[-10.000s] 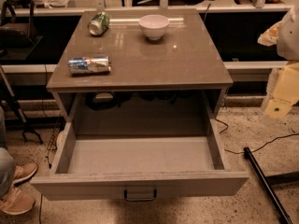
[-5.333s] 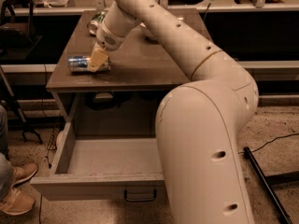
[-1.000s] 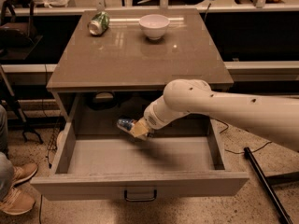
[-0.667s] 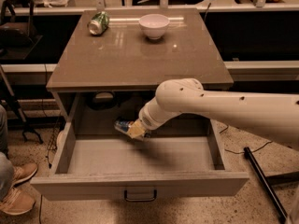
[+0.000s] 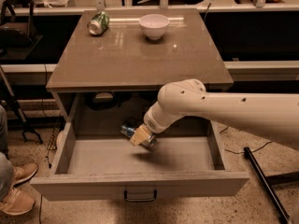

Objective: Place redbull can into top drawer

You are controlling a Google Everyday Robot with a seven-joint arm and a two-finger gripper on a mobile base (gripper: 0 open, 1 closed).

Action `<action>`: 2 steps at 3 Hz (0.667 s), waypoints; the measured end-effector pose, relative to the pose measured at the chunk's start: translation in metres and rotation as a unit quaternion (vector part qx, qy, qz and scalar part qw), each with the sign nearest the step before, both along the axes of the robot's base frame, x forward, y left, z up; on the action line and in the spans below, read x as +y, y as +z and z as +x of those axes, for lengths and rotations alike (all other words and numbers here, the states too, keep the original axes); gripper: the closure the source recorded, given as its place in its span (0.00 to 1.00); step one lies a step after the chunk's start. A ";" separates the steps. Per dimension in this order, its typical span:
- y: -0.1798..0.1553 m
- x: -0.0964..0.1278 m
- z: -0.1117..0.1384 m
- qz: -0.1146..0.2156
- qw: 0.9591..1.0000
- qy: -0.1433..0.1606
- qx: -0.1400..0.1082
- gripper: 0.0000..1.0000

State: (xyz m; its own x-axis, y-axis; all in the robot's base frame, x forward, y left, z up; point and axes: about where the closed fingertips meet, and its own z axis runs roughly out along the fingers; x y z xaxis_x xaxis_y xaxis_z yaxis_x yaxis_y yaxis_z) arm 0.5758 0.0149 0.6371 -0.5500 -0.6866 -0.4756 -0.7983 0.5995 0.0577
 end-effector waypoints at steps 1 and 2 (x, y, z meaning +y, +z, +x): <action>0.018 -0.039 -0.008 0.005 0.999 -0.034 -0.002 0.00; 0.081 -0.100 -0.030 0.050 0.995 -0.077 -0.033 0.00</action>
Offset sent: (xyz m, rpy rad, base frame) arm -0.0555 -0.1926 0.1445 0.2017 -0.1265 -0.2784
